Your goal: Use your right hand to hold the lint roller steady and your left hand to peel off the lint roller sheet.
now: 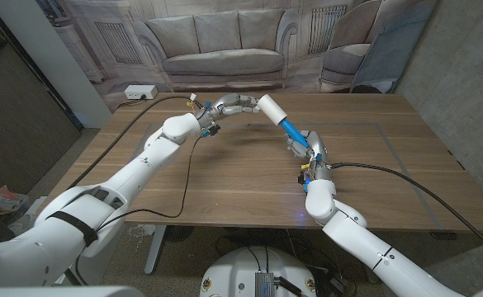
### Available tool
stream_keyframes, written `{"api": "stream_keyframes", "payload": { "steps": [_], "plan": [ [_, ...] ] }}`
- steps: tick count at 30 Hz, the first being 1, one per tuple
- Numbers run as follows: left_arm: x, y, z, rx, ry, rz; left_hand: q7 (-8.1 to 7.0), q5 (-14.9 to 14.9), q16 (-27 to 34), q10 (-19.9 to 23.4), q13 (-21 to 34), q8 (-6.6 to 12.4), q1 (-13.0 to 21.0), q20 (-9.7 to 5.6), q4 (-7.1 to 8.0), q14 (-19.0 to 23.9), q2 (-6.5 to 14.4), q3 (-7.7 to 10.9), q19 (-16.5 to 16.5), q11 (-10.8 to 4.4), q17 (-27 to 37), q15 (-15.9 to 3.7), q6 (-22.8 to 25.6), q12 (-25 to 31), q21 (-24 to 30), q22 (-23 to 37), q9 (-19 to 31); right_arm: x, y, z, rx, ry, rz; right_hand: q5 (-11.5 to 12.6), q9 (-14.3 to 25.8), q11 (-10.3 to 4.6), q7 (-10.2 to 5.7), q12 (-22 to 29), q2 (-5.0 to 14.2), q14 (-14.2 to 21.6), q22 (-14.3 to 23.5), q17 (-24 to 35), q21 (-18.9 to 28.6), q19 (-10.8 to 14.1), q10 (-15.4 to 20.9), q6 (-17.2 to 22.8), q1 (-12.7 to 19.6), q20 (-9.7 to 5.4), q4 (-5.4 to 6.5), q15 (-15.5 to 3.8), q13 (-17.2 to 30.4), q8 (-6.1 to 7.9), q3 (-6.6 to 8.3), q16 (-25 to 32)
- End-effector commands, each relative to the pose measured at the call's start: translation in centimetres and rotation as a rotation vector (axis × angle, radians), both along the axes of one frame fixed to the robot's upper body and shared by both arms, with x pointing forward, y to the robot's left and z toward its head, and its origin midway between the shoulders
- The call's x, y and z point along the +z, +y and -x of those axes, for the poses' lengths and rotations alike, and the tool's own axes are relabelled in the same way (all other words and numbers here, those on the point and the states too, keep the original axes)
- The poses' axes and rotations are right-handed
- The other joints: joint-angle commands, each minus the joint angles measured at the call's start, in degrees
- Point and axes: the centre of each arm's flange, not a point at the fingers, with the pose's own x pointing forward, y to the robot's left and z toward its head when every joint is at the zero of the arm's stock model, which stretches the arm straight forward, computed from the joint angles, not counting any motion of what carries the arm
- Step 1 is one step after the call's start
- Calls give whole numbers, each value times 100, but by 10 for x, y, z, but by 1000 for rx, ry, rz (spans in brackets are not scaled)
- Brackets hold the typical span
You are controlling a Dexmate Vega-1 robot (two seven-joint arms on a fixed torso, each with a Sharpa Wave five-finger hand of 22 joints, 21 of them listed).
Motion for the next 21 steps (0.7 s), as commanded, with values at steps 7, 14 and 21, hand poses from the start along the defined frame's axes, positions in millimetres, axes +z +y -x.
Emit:
{"api": "stream_keyframes", "payload": {
  "steps": [7, 14, 21],
  "plan": [
    [0, -1, 1, -19, 9, 46, -71, -31, 109, 504, 108, 120, 93, 24, 60, 314, 258, 66, 168, -176, 94, -117, 692, 260, 169, 31, -106, 1, 1, 0, 5, -10, -1, 6, 31, 227, 604, 39, 244, -73, 28, 61, 23, 3, 322, 694, -290, -787, -7, -39, -17, -12, 77, 17],
    [-1, -1, 2, -20, 2, 105, 27, -122, 203, 1075, 204, 396, 595, -35, -164, 655, 398, 101, 305, -482, 167, -397, 1843, 593, 321, 12, -134, 1, 1, -1, 1, -17, -8, 5, 36, 229, 600, 65, 237, -37, 26, 129, 23, 16, 317, 704, -321, -787, -1, -37, 8, -16, 99, 51],
    [1, -2, 5, -15, -32, 53, 315, -140, 210, 1122, 281, 445, 1041, -112, -239, 636, 533, 119, 373, -582, 251, -517, 2042, 705, 428, 1, -22, 1, 1, -1, 1, -27, -15, 3, 58, 210, 600, 85, 235, -52, 24, 156, 23, 22, 335, 699, -337, -789, -3, -37, 7, -13, 119, 47]
  ]
}}
